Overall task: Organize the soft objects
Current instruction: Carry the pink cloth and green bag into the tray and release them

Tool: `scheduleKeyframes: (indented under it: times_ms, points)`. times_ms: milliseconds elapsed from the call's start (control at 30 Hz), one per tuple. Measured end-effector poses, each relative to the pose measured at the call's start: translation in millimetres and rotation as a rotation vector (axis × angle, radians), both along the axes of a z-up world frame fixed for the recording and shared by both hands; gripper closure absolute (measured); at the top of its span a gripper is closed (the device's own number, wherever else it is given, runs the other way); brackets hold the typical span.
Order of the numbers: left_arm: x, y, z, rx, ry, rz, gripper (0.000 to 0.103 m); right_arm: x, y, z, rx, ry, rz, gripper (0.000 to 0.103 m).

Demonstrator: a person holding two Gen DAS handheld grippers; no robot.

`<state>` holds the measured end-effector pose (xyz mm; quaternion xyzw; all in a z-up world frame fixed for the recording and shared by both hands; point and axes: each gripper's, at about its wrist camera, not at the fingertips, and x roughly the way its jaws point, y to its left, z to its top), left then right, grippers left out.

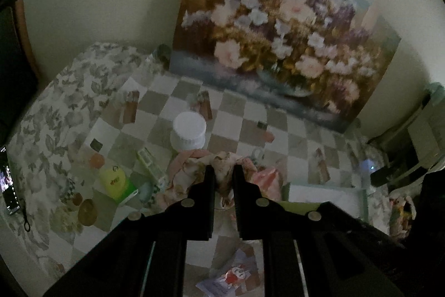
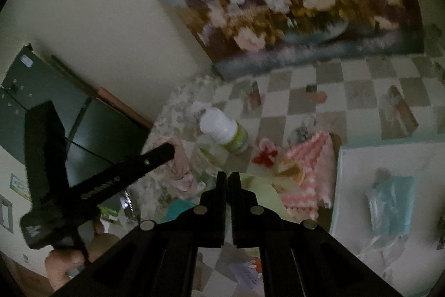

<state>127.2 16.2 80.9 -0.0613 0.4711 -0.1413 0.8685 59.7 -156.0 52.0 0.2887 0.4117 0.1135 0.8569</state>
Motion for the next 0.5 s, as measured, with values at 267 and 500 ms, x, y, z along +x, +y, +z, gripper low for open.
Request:
scheduleKeyframes:
  times_ms: [267,500]
  points:
    - [-14,-7,27,-0.041,-0.073,-0.016,0.091,-38,-37,58,-0.071,-0.129,-0.161,0.1]
    - [-27,-52,31,-0.028,-0.096,-0.129,0.091,-76,-90,81,-0.19,-0.139,-0.385,0.1]
